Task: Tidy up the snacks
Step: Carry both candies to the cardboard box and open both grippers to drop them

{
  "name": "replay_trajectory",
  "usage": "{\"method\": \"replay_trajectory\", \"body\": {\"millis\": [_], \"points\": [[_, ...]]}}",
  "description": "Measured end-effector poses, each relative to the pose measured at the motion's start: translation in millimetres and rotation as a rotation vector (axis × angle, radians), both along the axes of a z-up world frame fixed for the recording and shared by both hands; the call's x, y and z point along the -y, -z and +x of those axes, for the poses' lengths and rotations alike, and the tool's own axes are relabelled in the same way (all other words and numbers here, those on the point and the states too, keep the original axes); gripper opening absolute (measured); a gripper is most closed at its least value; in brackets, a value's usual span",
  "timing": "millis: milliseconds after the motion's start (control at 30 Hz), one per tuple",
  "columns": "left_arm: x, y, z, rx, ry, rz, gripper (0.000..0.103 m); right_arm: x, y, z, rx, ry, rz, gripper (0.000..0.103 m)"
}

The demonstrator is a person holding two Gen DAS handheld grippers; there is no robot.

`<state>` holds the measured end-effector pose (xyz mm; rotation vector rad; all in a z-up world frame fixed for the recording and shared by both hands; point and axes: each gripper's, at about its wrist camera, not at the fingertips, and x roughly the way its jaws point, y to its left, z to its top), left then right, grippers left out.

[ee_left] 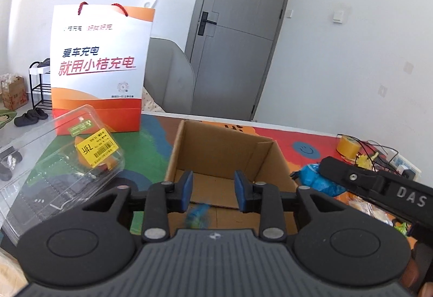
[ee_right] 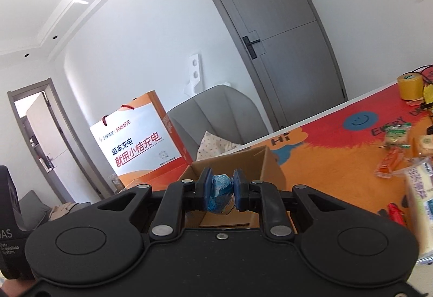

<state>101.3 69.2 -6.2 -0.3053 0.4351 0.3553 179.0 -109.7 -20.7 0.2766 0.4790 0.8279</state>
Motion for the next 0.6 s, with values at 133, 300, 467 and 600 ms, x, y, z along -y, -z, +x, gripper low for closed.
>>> {"method": "replay_trajectory", "body": {"millis": [133, 300, 467, 600], "points": [[-6.0, 0.3, -9.7, 0.017, -0.022, -0.035, 0.044, -11.9, 1.9, 3.0, -0.010, -0.010, -0.013, 0.018], [-10.8, 1.0, -19.3, 0.026, -0.033, -0.066, 0.056, -20.0, 3.9, 3.6, -0.020, -0.019, -0.027, 0.036], [-10.8, 0.7, -28.0, 0.038, -0.046, -0.083, 0.078, -7.4, 6.0, 4.4, -0.055, 0.024, -0.014, 0.046], [-7.4, 1.6, -31.2, 0.042, -0.051, -0.076, 0.085, 9.2, 9.9, -0.5, -0.065, 0.069, -0.018, 0.057]]}}
